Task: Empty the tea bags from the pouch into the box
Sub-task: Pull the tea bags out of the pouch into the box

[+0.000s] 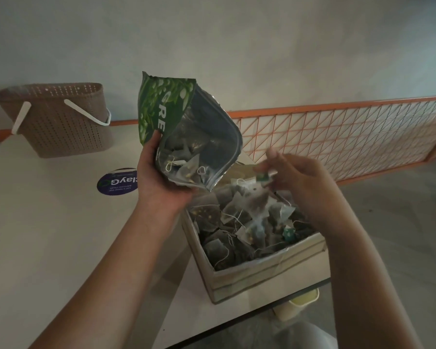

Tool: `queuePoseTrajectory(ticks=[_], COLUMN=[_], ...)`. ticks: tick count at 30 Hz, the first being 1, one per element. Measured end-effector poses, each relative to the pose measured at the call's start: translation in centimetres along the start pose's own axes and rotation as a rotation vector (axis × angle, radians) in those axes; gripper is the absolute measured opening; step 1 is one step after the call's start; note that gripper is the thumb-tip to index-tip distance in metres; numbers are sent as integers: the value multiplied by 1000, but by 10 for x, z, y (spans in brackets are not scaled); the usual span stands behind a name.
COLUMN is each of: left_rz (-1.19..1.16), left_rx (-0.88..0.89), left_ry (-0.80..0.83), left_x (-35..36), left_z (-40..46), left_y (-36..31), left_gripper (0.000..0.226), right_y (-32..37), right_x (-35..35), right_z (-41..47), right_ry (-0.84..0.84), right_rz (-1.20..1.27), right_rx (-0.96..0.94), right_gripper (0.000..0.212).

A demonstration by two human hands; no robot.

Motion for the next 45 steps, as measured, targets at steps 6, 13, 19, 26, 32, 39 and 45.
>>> queuePoseTrajectory(ticks=[6, 13, 19, 26, 32, 39, 45], left_rz=[27, 62, 59, 35, 49, 54, 75], left_rx=[13, 43, 41, 6, 26, 23, 5], left_ry=[-21, -36, -24, -9, -9, -4, -1], left_x=[3, -3, -3, 0, -1, 2, -1], left_z=[-1, 3, 5, 3, 2, 4, 5], left_y=[4, 5, 6, 6, 9, 5, 1], left_gripper=[50, 47, 44, 43, 43, 43, 57], right_y=[-24, -33, -37, -32, -11, -13, 29], right_x=[11, 36, 35, 12, 20, 29, 31], right_z=[1, -7, -3, 1, -11, -13, -12], right_ry=[-157, 441, 306, -48, 89, 338, -278], right_rz=[-305, -678, -586, -429, -606, -872, -543], right_rx=[-23, 58, 75, 65, -1, 62, -161], right_gripper=[11, 51, 35, 45, 48, 30, 12])
Point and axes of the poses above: each hand's wrist, its own z-axis towards the middle knuckle, its own x-axis out of the palm, y = z × x, the point moved 2 cm from there along z, towards the middle knuckle, and after that the axes turned 15 degrees about -z, right-handed, at the moved point
